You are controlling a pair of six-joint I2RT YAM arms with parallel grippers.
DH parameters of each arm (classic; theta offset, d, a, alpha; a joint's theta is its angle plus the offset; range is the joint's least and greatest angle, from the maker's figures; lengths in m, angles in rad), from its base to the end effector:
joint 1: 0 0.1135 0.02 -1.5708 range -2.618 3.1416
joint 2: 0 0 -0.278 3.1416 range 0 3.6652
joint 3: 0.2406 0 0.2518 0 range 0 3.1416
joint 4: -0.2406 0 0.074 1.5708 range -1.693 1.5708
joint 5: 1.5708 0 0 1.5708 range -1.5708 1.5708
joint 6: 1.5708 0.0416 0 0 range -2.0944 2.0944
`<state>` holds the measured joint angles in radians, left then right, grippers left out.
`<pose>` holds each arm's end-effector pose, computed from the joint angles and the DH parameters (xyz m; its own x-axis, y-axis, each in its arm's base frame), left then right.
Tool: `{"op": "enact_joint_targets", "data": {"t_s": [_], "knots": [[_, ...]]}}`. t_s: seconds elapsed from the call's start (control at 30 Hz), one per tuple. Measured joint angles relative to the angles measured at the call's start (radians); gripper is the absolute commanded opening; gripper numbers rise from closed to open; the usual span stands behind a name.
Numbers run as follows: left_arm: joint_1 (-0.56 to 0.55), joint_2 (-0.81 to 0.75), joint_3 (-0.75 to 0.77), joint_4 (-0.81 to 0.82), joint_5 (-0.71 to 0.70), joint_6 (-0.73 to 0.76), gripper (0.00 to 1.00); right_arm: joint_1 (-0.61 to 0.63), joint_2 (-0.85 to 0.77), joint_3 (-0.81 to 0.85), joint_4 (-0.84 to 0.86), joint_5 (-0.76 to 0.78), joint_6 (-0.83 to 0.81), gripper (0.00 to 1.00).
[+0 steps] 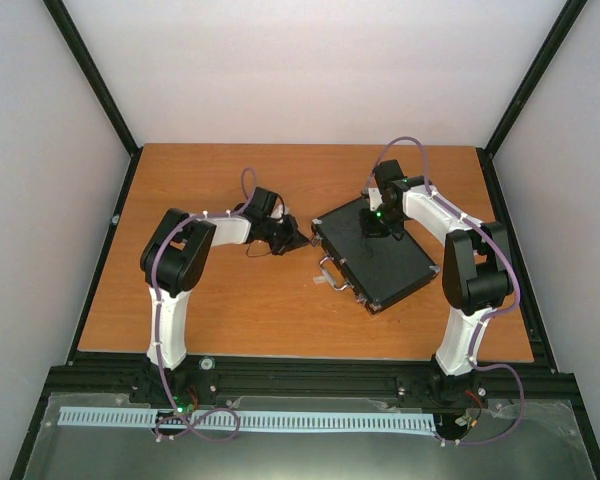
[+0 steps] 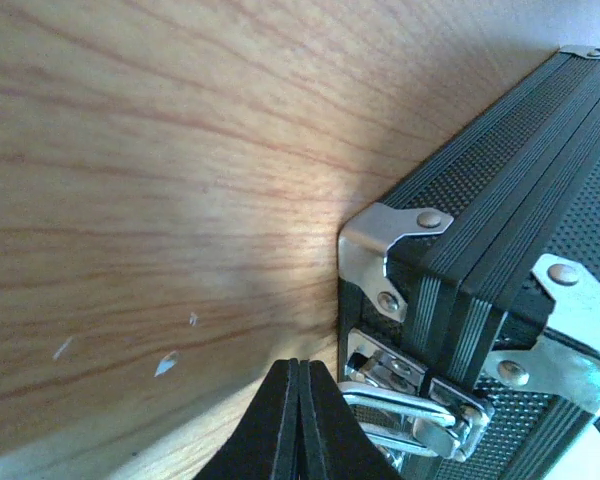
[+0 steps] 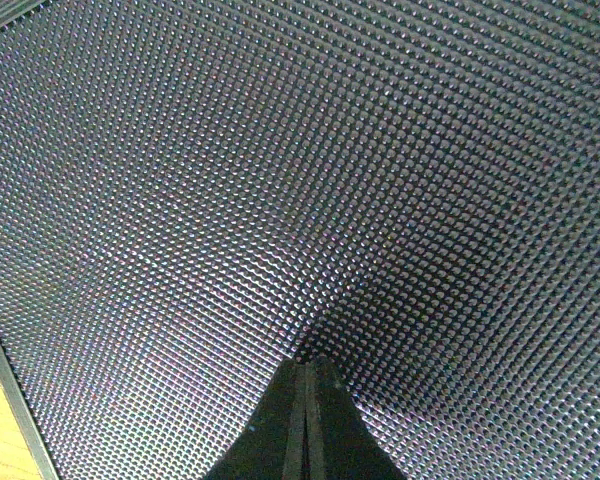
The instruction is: Pack up texas hold em set
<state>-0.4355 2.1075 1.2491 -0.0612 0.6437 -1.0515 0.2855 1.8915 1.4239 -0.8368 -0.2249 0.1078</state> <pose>0.3815 -0.2051 0.1212 -0.9372 -0.3299 0.1136 -0.2949 0.5750 -0.7631 0.3650 0.1168 0.2101 -0.9559 -0.1713 -0.2386 -0.2293 0.9427 0.2422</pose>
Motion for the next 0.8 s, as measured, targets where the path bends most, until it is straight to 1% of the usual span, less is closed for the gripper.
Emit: {"op": "enact_joint_targets", "data": {"t_s": [0.53, 0.8], "knots": [[0.000, -0.001, -0.011, -0.001, 0.034, -0.021, 0.01, -0.005, 0.008, 0.006, 0.001, -0.015, 0.000, 0.03], [0.000, 0.024, 0.067, -0.008, 0.040, -0.034, 0.01, -0.005, 0.011, 0.010, -0.004, -0.017, 0.000, 0.03]]}}
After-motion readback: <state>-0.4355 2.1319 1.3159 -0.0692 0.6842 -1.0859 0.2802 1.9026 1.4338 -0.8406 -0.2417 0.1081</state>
